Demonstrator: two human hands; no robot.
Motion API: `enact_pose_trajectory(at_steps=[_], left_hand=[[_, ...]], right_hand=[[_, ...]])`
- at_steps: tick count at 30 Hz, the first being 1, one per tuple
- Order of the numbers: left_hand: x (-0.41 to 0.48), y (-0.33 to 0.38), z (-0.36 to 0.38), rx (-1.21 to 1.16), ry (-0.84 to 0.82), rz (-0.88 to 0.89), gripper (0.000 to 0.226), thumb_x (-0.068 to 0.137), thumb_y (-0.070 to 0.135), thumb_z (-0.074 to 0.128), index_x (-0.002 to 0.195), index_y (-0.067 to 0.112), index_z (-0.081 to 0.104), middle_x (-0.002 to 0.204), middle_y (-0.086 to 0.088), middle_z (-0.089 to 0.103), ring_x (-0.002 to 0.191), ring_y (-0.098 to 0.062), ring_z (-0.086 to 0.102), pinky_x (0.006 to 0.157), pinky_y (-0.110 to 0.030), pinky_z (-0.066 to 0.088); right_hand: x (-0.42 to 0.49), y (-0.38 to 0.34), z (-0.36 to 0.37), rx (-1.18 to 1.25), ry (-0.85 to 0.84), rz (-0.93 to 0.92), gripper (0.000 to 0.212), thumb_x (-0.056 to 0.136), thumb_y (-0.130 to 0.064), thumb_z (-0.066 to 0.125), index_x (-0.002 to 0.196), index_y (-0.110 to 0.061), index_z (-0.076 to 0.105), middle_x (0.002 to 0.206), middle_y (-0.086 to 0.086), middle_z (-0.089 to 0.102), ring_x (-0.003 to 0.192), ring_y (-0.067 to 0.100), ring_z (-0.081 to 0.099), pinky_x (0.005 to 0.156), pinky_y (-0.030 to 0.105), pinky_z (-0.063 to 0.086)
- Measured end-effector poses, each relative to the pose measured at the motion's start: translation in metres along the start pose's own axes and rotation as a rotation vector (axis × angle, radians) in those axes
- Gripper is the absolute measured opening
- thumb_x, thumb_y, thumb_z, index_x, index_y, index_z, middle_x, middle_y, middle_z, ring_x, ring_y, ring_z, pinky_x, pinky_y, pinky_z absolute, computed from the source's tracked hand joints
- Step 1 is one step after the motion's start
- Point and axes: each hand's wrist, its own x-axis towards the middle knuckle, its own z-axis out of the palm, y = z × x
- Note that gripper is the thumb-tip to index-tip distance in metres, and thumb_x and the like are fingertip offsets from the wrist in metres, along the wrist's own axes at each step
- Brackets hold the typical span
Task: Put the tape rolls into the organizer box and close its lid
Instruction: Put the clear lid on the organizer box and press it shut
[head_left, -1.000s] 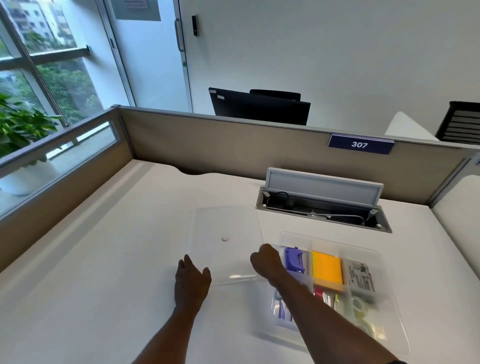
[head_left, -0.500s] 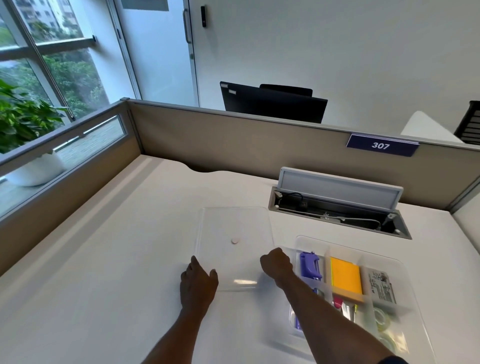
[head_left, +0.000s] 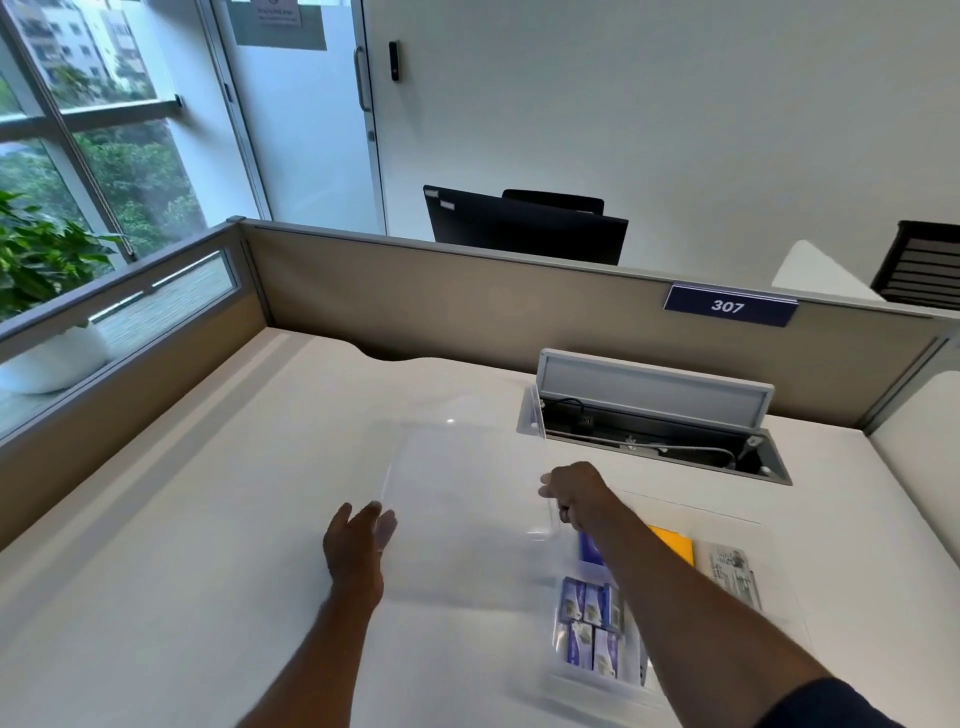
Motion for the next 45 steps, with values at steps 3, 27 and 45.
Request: enact_pose_trajectory(at_steps=[3, 27, 45], left_hand=[[-0.019, -0.008, 0.024, -0.25, -0.184, -0.148, 0.01, 0.09, 0.002, 0.049, 0.094, 0.006, 0.058, 0.103, -0.017, 0.068, 0.094, -0.03, 0.063, 0.066, -0.03, 0.06], [-0.115, -0.026, 0.189, 0.281, -0.382, 0.404, 0.017, 0.08, -0.002, 0.064, 0.076, 0.012, 0.072, 0.064, 0.013, 0.068, 0.069, -0.016, 0.059, 0.066, -0.026, 0.049], [-0.102, -0.045, 0.135, 1.176, -0.794, 0.781, 0.043, 0.094, 0.016, 0.053, 0.135, 0.01, 0.046, 0.117, -0.008, 0.067, 0.098, -0.015, 0.066, 0.08, -0.003, 0.043]], right_hand=[[-0.001, 0.003, -0.013, 0.131, 0.041, 0.032, 0.021, 0.09, -0.004, 0.047, 0.073, -0.005, 0.058, 0.078, 0.013, 0.064, 0.042, 0.013, 0.027, 0.041, 0.019, 0.022], [-0.014, 0.014, -0.226, 1.1, -0.081, -0.239, 0.082, 0.082, -0.075, 0.03, 0.124, -0.005, 0.042, 0.113, 0.022, 0.057, 0.103, 0.037, 0.057, 0.096, 0.048, 0.046], [-0.02, 0.09, -0.273, 0.522, 0.016, -0.13, 0.026, 0.094, -0.022, 0.051, 0.119, -0.014, 0.055, 0.103, 0.007, 0.069, 0.085, 0.024, 0.066, 0.053, 0.021, 0.057]])
